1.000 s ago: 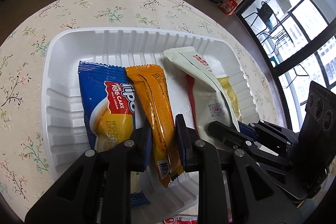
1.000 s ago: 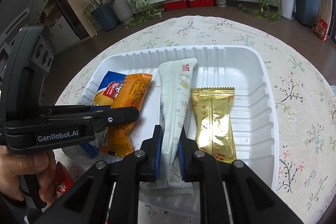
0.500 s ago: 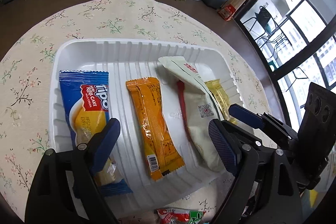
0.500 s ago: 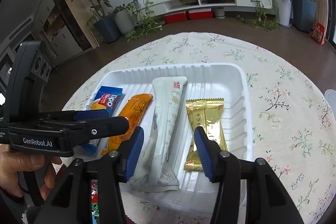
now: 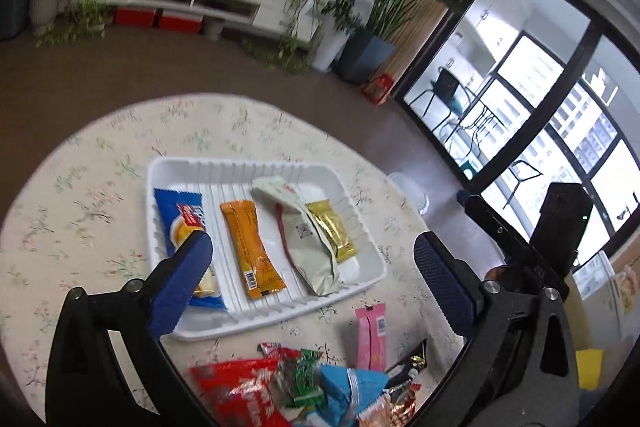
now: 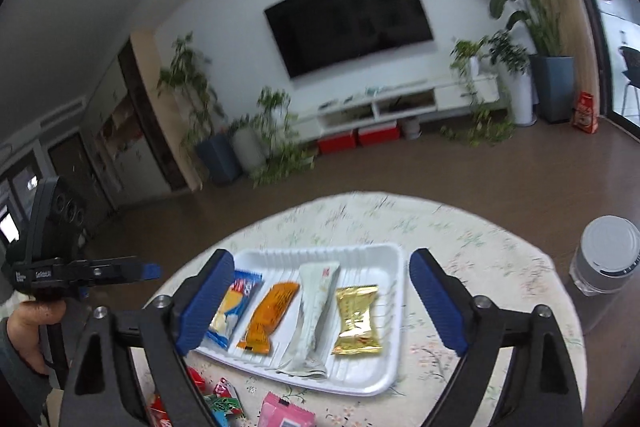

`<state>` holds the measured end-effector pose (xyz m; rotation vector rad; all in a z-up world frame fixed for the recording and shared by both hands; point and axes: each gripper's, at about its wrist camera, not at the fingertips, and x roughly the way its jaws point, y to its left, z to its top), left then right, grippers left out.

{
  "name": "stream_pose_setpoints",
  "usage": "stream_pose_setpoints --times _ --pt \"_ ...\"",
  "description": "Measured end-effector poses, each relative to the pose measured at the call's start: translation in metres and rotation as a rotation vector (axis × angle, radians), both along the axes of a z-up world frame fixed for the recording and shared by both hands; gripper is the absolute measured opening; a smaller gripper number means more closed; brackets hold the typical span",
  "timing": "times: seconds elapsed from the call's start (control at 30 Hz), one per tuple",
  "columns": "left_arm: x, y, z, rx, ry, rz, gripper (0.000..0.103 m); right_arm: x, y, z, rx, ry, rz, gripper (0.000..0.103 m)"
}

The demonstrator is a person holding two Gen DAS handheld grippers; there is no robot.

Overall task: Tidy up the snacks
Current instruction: 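Lift both tools away from the tray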

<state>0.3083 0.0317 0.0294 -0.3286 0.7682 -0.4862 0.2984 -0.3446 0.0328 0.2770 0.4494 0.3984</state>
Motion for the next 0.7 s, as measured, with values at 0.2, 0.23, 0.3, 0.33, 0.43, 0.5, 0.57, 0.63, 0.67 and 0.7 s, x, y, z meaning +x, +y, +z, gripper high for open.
stream_pose_setpoints --times 0.2,0.23,0.3,0.33,0.43,0.5,0.57,0.63,0.67,0.7 --pt "-0.089 0.03 0.02 -0.062 -0.11 0.024 0.102 -0.047 -0.045 -0.016 0.155 0.03 -0.128 0.096" --pt "-0.102 0.033 0.016 -0.062 -0.088 0.026 0.102 -0.054 -0.047 -0.02 0.161 0.049 -0.143 0.096" --pt "-0.129 0.04 -0.002 -0.063 -0.025 0.04 0.102 -0.066 -0.046 -0.025 0.161 0.091 -0.164 0.096" --pt "-0.142 0.044 -0.013 -0.064 0.001 0.071 0.102 -0.075 -0.045 -0.027 0.159 0.111 -0.162 0.096" --pt "-0.176 0.055 -0.052 -0.077 0.089 0.131 0.102 -0.104 -0.034 -0.033 0.128 0.142 -0.143 0.096" --pt "-0.194 0.058 -0.074 -0.063 0.128 0.158 0.102 -0.127 -0.027 -0.037 0.115 0.146 -0.136 0.096" --pt "-0.212 0.057 -0.09 -0.008 0.149 0.173 0.102 -0.154 -0.017 -0.044 0.099 0.147 -0.127 0.096" --pt "-0.226 0.052 -0.1 0.025 0.166 0.168 0.102 -0.171 -0.006 -0.052 0.077 0.162 -0.12 0.096" --pt "-0.231 0.047 -0.105 0.035 0.171 0.157 0.102 -0.179 -0.002 -0.055 0.072 0.171 -0.105 0.096" --pt "-0.236 0.041 -0.11 0.047 0.178 0.148 0.102 -0.185 0.003 -0.057 0.066 0.183 -0.09 0.096"
